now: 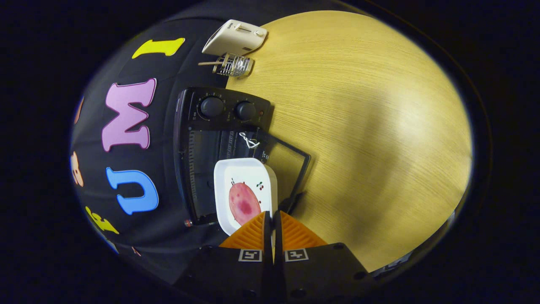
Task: Open the toaster oven, put the food inside, and close the toaster oven door.
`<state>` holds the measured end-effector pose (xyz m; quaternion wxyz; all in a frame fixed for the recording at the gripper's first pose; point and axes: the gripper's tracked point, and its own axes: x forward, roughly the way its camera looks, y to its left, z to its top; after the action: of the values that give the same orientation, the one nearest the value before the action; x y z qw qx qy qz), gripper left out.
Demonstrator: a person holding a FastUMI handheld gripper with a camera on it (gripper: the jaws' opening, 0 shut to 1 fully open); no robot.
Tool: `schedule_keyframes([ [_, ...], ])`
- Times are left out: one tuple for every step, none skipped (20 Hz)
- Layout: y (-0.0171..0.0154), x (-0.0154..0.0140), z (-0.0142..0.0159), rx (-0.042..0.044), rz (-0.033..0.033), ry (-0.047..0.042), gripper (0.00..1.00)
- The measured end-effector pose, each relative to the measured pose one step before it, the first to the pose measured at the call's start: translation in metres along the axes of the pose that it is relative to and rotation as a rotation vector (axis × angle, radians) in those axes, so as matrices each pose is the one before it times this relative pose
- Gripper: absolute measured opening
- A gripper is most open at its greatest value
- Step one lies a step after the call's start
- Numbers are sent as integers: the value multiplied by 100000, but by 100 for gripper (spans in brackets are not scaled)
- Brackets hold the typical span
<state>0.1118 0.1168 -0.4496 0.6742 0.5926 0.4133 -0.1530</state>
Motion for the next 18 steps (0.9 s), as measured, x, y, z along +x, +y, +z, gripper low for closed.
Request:
schedule_keyframes([
  [697, 906, 66, 2927, -28, -2806, 5],
  [762, 894, 109, 2843, 27, -3135, 5],
  [685, 928, 148, 2534, -376, -3268, 5],
  [828, 964, 88, 2068, -99, -2523, 5],
  [724, 966, 35, 2111, -375, -2355, 5],
  [769, 953, -197, 1862, -143, -1284, 5],
  [710, 892, -187, 1936, -226, -1095, 5],
  [621, 870, -175, 1190, -189, -908, 5],
  [538, 839, -126, 436, -284, -1392, 5],
  [359, 744, -16, 240, -360, -918, 5],
  [379, 722, -111, 572, 12, -934, 5],
  [296, 661, -183, 1009, -133, -494, 5],
  [145, 508, -188, 1087, -42, -103, 5],
  [189, 388, -182, 1303, 263, -798, 5],
  [36, 281, -118, 397, 325, -991, 6],
  [415, 145, -219, 784, 2110, -920, 6],
  [342, 321, -249, 116, 1369, 811, 6],
  [376, 414, -388, 716, 1635, 798, 9],
])
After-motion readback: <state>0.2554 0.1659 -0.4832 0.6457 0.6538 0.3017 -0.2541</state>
